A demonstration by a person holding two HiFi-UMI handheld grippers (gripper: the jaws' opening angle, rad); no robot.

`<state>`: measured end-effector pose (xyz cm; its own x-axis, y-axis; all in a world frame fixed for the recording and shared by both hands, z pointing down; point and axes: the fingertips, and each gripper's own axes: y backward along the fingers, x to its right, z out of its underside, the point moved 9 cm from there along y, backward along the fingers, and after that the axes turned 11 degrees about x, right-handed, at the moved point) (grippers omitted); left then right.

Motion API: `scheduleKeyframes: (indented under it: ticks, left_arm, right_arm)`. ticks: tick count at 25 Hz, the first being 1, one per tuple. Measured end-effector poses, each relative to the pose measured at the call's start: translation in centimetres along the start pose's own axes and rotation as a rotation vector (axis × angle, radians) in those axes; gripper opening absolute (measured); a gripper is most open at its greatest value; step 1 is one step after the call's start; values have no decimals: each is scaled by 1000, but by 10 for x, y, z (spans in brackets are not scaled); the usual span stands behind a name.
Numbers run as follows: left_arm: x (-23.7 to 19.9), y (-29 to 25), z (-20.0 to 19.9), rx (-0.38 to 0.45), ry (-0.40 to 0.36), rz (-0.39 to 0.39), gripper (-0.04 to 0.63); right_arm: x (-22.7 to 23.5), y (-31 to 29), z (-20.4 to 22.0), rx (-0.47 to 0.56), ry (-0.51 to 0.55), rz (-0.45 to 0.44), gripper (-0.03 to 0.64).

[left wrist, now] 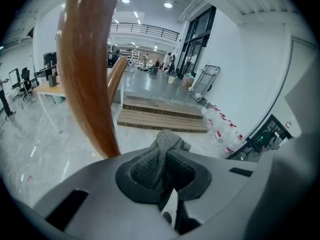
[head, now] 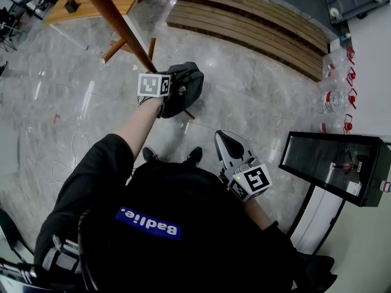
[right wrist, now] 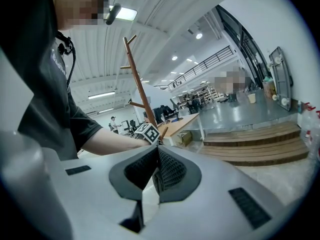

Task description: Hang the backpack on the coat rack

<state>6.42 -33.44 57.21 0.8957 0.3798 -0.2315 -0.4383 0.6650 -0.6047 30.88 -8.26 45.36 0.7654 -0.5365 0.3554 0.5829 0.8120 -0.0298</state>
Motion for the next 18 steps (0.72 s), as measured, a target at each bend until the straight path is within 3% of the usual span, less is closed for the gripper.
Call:
scheduleKeyframes:
  ticks: [14, 18]
  left_arm:
    - [-18, -8, 24, 36, 67, -59, 51]
    - [-33, -7, 36, 7, 62, -116, 51]
  right_arm:
    - [9, 5, 1, -55, 4, 12, 5]
    - [5, 2, 3, -72, 7, 8, 5]
